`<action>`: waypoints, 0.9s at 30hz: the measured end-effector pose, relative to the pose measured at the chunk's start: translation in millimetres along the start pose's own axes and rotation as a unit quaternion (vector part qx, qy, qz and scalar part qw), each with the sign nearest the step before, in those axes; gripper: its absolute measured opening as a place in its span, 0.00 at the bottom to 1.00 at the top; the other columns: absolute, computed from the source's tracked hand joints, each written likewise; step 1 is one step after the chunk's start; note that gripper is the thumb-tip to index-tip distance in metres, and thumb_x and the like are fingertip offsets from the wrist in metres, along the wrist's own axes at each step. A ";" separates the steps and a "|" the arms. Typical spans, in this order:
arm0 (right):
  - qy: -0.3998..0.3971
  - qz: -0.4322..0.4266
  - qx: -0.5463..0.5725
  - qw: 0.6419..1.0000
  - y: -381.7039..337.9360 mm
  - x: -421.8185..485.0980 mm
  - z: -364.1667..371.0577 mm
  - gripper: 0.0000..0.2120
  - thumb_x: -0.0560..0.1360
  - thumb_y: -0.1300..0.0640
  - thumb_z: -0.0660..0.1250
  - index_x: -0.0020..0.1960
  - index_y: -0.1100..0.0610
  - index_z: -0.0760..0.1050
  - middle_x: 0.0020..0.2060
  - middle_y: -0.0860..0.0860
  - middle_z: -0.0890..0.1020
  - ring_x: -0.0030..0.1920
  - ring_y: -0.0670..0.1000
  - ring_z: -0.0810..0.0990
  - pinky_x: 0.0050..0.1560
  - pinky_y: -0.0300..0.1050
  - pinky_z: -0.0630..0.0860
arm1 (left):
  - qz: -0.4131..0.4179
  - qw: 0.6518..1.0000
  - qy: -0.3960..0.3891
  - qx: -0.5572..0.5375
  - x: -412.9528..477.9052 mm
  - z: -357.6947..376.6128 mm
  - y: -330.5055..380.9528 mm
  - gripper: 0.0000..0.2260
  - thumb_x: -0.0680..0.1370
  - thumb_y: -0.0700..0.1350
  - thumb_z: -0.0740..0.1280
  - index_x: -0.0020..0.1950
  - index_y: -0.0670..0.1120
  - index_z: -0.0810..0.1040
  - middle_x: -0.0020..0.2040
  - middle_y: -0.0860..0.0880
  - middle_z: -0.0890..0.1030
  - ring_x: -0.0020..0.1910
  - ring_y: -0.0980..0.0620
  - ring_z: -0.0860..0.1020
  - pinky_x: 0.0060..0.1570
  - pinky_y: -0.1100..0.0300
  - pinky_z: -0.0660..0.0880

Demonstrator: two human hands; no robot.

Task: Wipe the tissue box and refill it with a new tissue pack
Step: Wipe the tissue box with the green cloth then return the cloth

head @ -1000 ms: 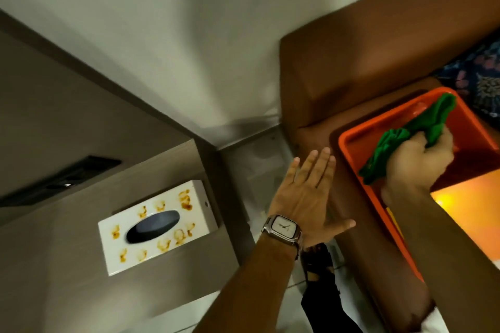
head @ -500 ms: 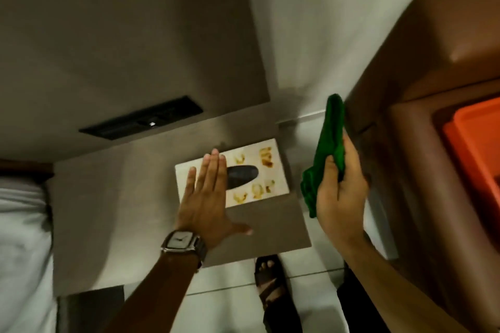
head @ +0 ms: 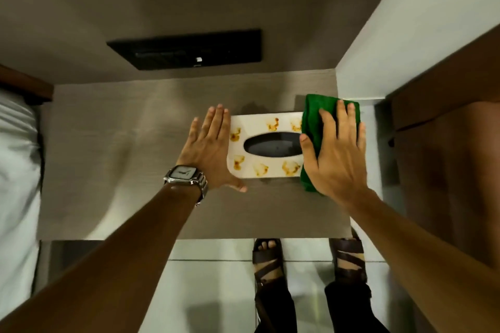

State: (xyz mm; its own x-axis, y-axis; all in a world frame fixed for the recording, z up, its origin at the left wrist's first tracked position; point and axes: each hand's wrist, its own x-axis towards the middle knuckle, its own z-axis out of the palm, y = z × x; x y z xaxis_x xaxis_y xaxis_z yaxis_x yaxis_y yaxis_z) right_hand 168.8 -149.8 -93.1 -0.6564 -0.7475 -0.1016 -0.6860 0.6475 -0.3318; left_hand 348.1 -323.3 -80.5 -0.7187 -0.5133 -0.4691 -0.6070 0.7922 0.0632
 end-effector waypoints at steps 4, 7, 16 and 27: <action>-0.008 0.018 -0.094 0.995 -14.3 5.2 13.6 0.35 0.81 0.38 0.43 0.80 0.59 0.51 0.80 0.60 0.54 0.80 0.63 0.50 0.77 0.65 0.51 | 0.011 0.999 0.019 -0.045 2.4 7.4 -3.5 0.69 0.54 0.71 0.76 0.78 0.41 0.39 0.80 0.41 0.47 0.79 0.43 0.44 0.74 0.46 0.38; -0.015 0.017 -0.101 0.995 -39.7 11.3 24.8 0.36 0.81 0.37 0.43 0.80 0.60 0.50 0.80 0.60 0.54 0.80 0.63 0.50 0.77 0.65 0.49 | 0.018 0.998 0.022 -0.049 4.9 9.1 -4.9 0.69 0.53 0.70 0.76 0.78 0.40 0.41 0.80 0.41 0.50 0.79 0.43 0.45 0.73 0.48 0.36; -0.037 -0.005 -0.095 0.995 -0.5 7.8 11.6 0.31 0.82 0.44 0.43 0.81 0.56 0.48 0.81 0.56 0.52 0.80 0.59 0.47 0.78 0.64 0.49 | 0.023 0.999 0.014 -0.045 3.2 2.1 -3.7 0.66 0.57 0.67 0.77 0.78 0.41 0.39 0.80 0.41 0.48 0.79 0.43 0.44 0.72 0.49 0.34; -0.089 -0.106 -0.083 0.987 12.8 -15.6 13.2 0.30 0.83 0.43 0.41 0.81 0.56 0.44 0.81 0.54 0.48 0.81 0.56 0.43 0.78 0.63 0.49 | 0.007 0.998 0.007 -0.061 1.4 1.2 -0.2 0.66 0.58 0.61 0.80 0.78 0.40 0.39 0.80 0.40 0.47 0.79 0.43 0.43 0.72 0.50 0.33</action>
State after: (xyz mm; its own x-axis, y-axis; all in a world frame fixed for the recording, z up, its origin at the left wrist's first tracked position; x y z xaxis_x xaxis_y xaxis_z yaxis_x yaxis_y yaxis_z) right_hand 174.4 -131.8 -108.1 -0.4369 -0.8736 -0.2145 -0.8537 0.4778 -0.2071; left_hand 347.6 -323.8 -82.2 -0.7317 -0.5075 -0.4549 -0.6327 0.7540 0.1765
